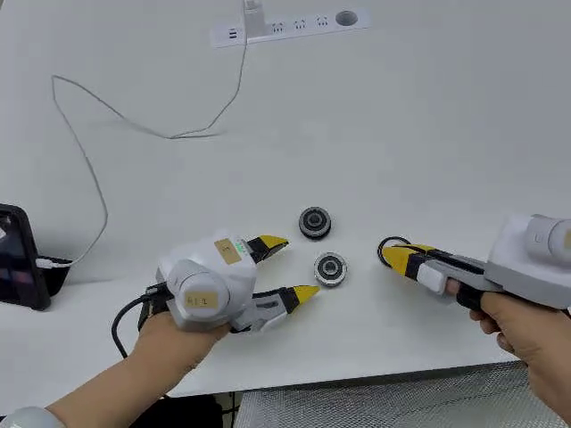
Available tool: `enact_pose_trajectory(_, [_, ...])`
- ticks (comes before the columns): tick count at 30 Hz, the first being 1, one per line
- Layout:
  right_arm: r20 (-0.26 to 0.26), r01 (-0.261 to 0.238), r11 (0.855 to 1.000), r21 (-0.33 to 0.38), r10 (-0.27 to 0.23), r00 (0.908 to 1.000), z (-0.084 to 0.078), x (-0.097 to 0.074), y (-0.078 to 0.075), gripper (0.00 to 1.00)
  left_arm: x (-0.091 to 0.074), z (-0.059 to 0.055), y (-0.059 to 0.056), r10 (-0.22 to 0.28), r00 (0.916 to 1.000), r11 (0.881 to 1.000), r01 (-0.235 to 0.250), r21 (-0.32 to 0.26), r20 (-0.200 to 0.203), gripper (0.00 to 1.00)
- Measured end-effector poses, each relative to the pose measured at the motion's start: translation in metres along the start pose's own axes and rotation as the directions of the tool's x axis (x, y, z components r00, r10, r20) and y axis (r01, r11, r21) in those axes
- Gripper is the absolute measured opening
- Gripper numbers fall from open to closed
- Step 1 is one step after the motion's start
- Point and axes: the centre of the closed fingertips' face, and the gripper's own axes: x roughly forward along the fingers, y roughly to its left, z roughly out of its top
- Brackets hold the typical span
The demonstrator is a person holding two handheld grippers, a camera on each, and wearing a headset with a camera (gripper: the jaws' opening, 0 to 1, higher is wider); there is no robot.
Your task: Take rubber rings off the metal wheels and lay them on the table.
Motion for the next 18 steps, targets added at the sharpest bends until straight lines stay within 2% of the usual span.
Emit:
enact_pose_trajectory(9, [-0.002, -0.036, 0.999, -0.024, 0.036, 0.9994, 0.007, 0.015, 0.013, 0.07, 0.003, 0.014, 0.011, 0.025, 0.9994, 1.000, -0.025, 0.006, 0.026, 0.40])
enact_pose_trajectory(18, [-0.006, -0.056, 0.997, -0.051, 0.055, 0.9984, 0.012, 0.024, 0.022, 0.06, 0.012, 0.023, 0.020, 0.041, 0.9987, 0.999, -0.041, 0.024, 0.032, 0.34])
